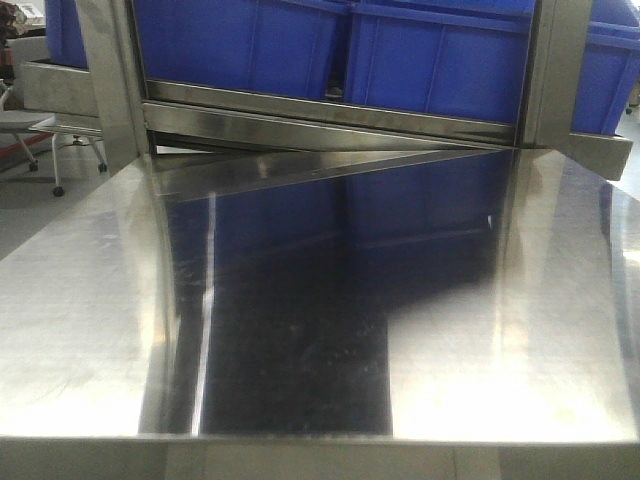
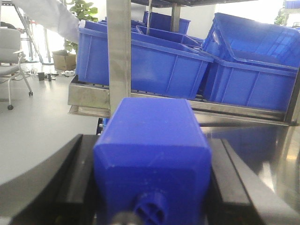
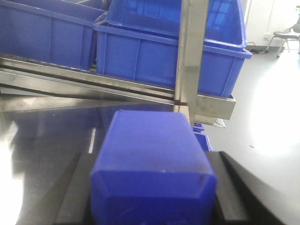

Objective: Pick and sort blue part to right shelf
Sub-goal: 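Back the base away from the table holding both bottles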

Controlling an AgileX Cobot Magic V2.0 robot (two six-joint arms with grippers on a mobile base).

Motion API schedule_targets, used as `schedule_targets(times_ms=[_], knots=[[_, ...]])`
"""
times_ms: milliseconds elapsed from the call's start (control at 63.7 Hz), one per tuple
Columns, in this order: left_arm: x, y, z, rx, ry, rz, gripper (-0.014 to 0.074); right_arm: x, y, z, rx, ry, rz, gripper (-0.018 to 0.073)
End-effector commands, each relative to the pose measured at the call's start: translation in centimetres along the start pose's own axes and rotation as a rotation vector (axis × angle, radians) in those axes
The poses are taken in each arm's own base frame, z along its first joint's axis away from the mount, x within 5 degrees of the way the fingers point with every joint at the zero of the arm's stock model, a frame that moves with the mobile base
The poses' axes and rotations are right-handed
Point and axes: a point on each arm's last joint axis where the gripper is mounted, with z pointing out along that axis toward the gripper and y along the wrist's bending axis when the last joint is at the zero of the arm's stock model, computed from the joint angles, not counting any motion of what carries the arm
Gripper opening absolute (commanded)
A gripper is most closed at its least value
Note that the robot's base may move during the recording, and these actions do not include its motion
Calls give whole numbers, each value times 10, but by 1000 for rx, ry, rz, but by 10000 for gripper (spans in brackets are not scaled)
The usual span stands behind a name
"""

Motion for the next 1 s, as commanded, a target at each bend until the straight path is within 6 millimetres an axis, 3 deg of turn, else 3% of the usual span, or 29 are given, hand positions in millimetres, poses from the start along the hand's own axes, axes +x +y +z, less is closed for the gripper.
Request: schedule_targets(times_ms=[0, 988], knots=[[-16, -1, -1, 4, -104, -5, 386, -18, 0, -1, 1, -113, -15, 396], [-16, -1, -2, 4, -105, -5, 386, -18, 0, -1, -1, -113, -15, 396]])
